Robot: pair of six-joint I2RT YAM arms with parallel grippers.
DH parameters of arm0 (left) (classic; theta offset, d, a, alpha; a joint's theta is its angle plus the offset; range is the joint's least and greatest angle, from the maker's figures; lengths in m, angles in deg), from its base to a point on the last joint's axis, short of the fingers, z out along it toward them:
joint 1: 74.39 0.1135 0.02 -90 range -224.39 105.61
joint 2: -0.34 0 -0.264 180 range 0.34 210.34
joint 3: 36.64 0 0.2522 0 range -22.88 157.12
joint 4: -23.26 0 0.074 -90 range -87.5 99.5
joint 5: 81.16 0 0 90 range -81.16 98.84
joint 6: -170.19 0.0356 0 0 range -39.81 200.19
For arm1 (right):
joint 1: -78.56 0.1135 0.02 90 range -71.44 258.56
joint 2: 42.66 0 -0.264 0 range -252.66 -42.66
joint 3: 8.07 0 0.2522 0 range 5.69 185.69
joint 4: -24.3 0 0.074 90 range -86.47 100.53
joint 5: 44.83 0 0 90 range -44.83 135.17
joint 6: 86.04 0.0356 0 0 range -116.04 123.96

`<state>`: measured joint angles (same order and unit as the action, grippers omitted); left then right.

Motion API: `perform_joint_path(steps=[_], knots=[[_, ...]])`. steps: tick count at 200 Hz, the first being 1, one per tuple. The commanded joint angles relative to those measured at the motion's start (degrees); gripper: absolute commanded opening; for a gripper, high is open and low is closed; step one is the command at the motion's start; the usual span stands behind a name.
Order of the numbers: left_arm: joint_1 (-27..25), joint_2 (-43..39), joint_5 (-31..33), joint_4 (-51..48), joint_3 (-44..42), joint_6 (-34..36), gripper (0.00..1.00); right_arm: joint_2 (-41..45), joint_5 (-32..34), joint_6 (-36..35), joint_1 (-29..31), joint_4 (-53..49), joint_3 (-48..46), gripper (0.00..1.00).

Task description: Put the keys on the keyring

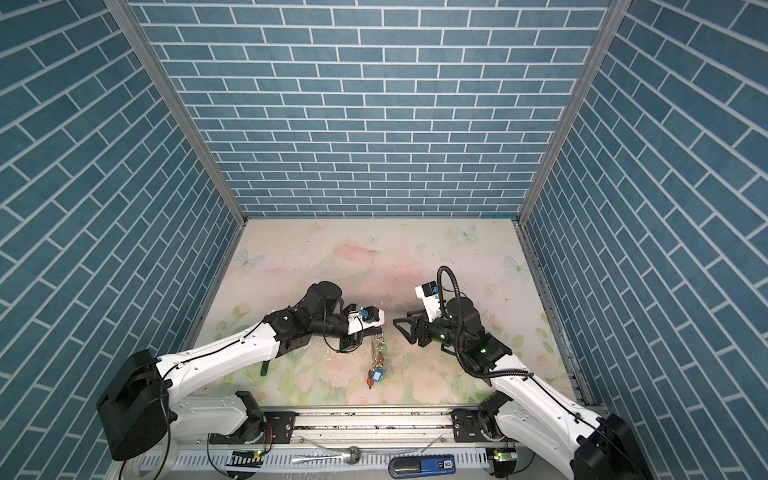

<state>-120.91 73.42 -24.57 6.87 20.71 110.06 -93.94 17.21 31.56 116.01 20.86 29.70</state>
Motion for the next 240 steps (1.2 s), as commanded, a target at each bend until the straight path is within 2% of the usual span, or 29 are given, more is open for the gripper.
perform_joint_path(steps=[1,40,84,119,136,177,240], knots=[[-0.22,-0.74,-2.32,2.85,0.25,3.24,0.00,-0.50,-2.35,-3.71,2.50,5.04,-1.85,0.63],[-0.15,-0.34,-2.01,4.05,-0.70,3.37,0.00,-1.61,-1.68,-7.62,7.70,3.74,-1.77,0.59],[0.47,0.30,-2.21,5.86,-1.29,2.53,0.00,-3.58,-1.69,-8.91,9.53,3.74,-1.53,0.52],[0.81,0.90,-1.49,6.89,-1.49,1.57,0.00,-5.11,-3.20,-9.38,10.77,3.34,-0.33,0.45],[1.25,1.22,-0.16,7.37,-1.72,0.96,0.00,-4.73,-3.08,-10.15,11.45,2.57,-0.17,0.38],[2.66,1.44,2.75,8.46,-1.95,-0.78,0.00,-3.04,1.26,-12.68,12.84,-0.97,-0.19,0.22],[2.84,1.87,4.36,9.20,-2.15,-0.96,0.00,-2.81,6.67,-16.06,15.15,-4.77,2.23,0.18]])
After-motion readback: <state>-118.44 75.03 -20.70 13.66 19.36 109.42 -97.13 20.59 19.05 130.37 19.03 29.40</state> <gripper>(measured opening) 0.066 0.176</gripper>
